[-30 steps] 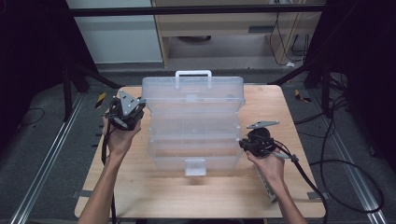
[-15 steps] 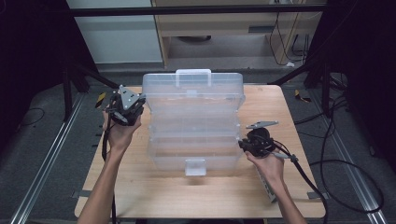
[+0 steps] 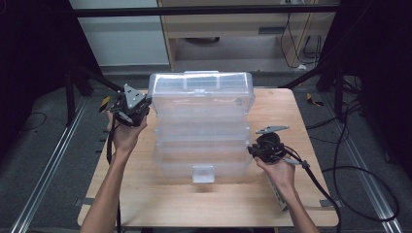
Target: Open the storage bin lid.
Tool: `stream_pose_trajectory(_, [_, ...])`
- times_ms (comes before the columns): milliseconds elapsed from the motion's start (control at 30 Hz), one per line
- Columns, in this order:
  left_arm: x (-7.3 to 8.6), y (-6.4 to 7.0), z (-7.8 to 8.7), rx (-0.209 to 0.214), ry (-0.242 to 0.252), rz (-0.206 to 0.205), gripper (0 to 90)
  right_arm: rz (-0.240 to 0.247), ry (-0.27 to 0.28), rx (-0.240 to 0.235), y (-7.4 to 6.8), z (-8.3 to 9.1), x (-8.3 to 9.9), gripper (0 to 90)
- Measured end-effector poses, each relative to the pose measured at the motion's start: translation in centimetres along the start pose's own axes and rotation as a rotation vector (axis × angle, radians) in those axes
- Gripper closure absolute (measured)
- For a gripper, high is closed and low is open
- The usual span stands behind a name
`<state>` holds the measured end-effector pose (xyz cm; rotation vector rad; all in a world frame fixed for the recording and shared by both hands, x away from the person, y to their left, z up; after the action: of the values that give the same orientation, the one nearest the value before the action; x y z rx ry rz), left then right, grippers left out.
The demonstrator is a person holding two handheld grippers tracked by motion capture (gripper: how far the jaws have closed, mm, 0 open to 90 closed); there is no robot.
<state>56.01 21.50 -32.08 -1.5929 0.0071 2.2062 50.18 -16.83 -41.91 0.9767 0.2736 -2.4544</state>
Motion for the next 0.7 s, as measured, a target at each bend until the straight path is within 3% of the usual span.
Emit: stream_pose_trajectory(700, [-1.0, -0.5, -1.4, -0.009, -0.005, 0.006, 82.3, -0.001, 0.010, -0.009, 0.1, 0.0, 0.1, 76.2])
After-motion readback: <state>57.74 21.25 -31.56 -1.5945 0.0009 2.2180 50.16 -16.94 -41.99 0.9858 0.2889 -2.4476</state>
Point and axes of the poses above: each handheld gripper's, and its own axes: z roughly backward along the jaws, x roughly out of its underside, y roughly to its right, the point moved 2 cm from there along -z, roughly forward along the jaws, and after that the axes turned 4 degrees about z, right-handed, at the moved point
